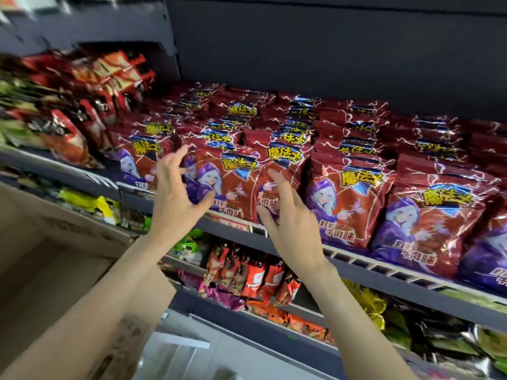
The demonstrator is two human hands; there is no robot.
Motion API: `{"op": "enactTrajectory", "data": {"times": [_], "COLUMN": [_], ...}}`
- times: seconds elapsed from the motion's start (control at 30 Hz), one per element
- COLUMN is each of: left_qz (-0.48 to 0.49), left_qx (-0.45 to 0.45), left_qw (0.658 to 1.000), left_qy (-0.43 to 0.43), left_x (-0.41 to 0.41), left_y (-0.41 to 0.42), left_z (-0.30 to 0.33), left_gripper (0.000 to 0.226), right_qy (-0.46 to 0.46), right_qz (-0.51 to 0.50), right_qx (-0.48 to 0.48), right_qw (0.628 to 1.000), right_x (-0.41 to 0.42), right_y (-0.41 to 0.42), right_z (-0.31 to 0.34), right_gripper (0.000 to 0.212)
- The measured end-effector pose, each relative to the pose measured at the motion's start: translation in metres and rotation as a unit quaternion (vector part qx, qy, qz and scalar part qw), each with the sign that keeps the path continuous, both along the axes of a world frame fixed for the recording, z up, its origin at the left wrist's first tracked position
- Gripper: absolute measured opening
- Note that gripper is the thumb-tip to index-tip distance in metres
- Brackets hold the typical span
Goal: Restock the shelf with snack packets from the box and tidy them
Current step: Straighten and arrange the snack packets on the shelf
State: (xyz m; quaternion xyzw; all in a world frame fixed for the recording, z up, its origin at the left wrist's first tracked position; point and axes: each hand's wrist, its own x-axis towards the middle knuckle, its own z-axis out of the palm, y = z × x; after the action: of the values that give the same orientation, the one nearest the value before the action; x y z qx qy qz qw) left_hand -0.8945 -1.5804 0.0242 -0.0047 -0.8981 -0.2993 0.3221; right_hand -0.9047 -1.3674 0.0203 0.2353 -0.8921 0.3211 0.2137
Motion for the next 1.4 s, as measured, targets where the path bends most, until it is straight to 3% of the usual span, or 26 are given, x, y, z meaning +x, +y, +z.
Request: {"op": "enactTrajectory", "data": {"times": [0.1, 0.23, 0.4, 0.57, 0.7, 0.83, 1.0, 1.4], "left_qz": [-0.014, -0.07, -0.132, -0.134, -0.106, -0.083, -0.076, -0.064], "left_qx": [-0.005, -0.036, -0.034, -0.106, -0.257, -0.35, -0.382, -0.437], "left_qw": [0.999, 0.996, 0.99, 0.985, 0.958, 0.93, 0.917, 0.893], "left_qy": [-0.049, -0.037, -0.043, -0.009, 0.064, 0.078, 0.081, 0.088], "left_x": [-0.002, -0.009, -0.027, -0.04, -0.044, -0.056, -0.069, -0.072], "left_y": [0.006, 0.025, 0.052, 0.054, 0.035, 0.029, 0.015, 0.013], "left_z": [-0.006, -0.01, -0.015, -0.018, -0.025, -0.014, -0.007, -0.01], "left_gripper": [0.092, 0.094, 0.099, 0.097, 0.086, 0.092, 0.094, 0.095], "right_qy": [-0.025, -0.029, -0.048, -0.058, -0.048, -0.02, -0.01, -0.105], "right_qz": [-0.028, -0.1, -0.188, -0.219, -0.218, -0.214, -0.211, -0.22], "right_qx": [0.001, -0.022, 0.028, 0.07, 0.094, 0.115, 0.137, 0.207], "right_qw": [0.999, 0.994, 0.981, 0.972, 0.97, 0.97, 0.968, 0.947], "right_x": [-0.002, 0.003, 0.006, 0.005, -0.001, -0.013, -0.024, -0.02], "right_y": [-0.02, -0.011, 0.008, 0.004, 0.001, -0.003, -0.008, -0.011], "right_z": [-0.004, -0.004, 0.002, -0.004, -0.008, -0.01, -0.009, 0.008], "right_gripper": [0.07, 0.074, 0.089, 0.111, 0.122, 0.117, 0.111, 0.109]}}
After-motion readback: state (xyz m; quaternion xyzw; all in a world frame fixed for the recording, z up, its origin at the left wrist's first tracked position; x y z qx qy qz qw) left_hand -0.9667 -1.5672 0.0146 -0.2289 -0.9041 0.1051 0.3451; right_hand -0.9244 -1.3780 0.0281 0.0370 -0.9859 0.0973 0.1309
